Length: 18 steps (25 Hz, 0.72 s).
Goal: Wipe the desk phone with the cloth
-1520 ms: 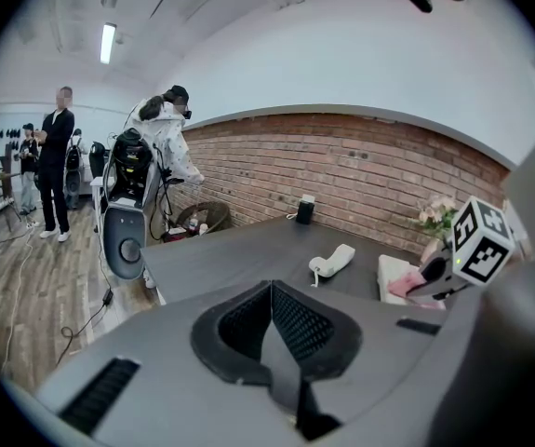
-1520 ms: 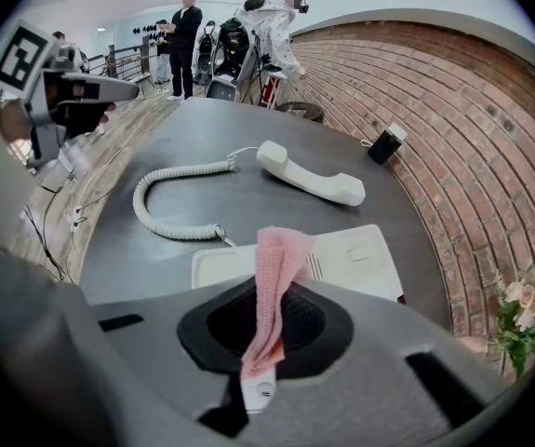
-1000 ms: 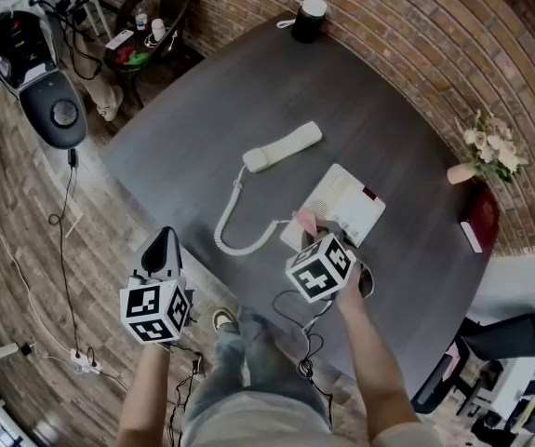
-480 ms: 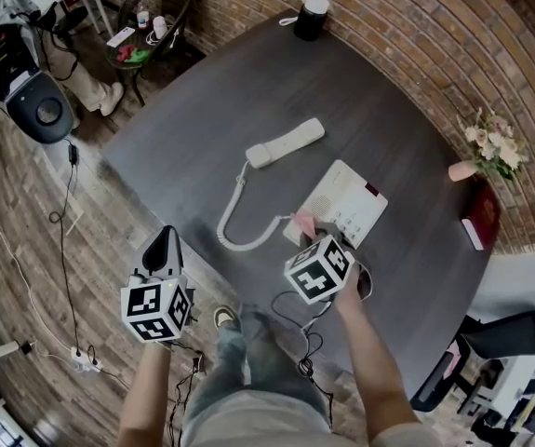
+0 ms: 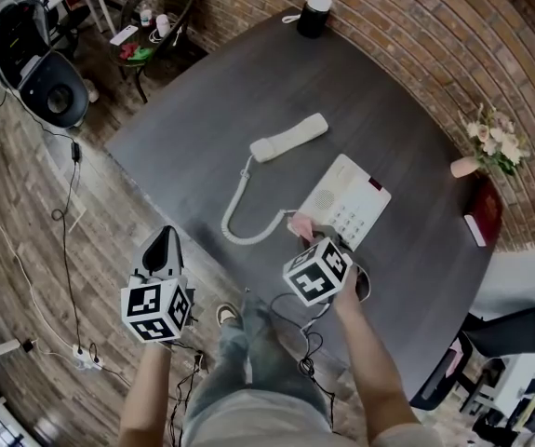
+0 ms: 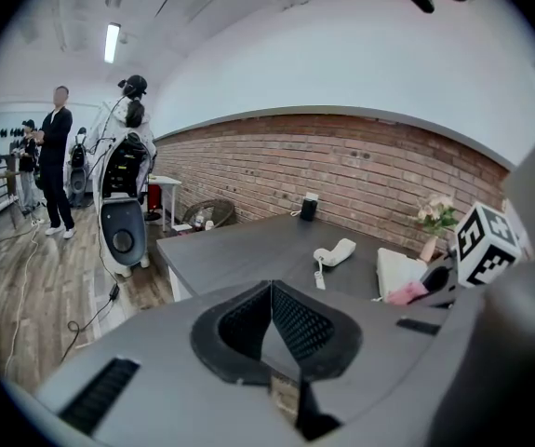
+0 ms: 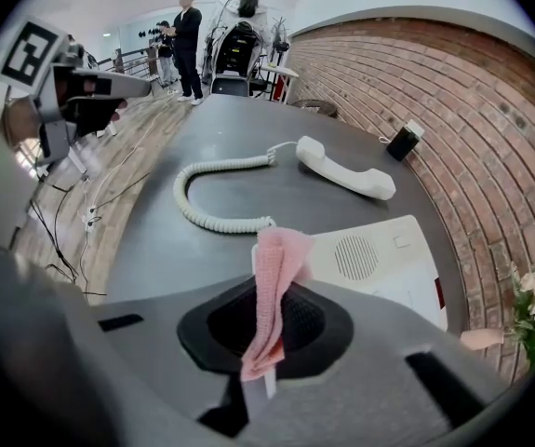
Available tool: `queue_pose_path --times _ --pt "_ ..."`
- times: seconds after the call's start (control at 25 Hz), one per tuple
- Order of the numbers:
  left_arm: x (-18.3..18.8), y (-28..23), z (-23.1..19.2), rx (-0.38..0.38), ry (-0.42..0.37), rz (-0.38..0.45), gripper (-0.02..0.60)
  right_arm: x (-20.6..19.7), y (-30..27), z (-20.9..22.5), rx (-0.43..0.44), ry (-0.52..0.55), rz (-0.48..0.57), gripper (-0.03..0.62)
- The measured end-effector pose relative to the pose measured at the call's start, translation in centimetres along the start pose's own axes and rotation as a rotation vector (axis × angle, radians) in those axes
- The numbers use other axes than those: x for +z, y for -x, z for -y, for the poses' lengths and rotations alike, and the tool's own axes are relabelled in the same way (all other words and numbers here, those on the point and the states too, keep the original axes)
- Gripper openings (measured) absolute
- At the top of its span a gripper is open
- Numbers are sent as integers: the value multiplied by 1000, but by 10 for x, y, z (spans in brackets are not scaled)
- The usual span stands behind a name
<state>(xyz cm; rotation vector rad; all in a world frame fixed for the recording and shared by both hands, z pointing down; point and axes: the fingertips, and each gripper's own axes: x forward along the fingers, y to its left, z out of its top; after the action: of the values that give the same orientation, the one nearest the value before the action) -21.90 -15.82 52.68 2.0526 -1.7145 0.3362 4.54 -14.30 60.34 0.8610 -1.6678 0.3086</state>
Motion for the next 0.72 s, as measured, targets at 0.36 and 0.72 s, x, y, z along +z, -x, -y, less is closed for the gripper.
queue_pose_path --times 0.36,0.72 --pt "-6 13 -7 7 -1 -2 5 -2 2 -15 7 -1 3 21" --pt "-7 24 -12 8 -1 3 5 -6 11 -30 29 -5 5 21"
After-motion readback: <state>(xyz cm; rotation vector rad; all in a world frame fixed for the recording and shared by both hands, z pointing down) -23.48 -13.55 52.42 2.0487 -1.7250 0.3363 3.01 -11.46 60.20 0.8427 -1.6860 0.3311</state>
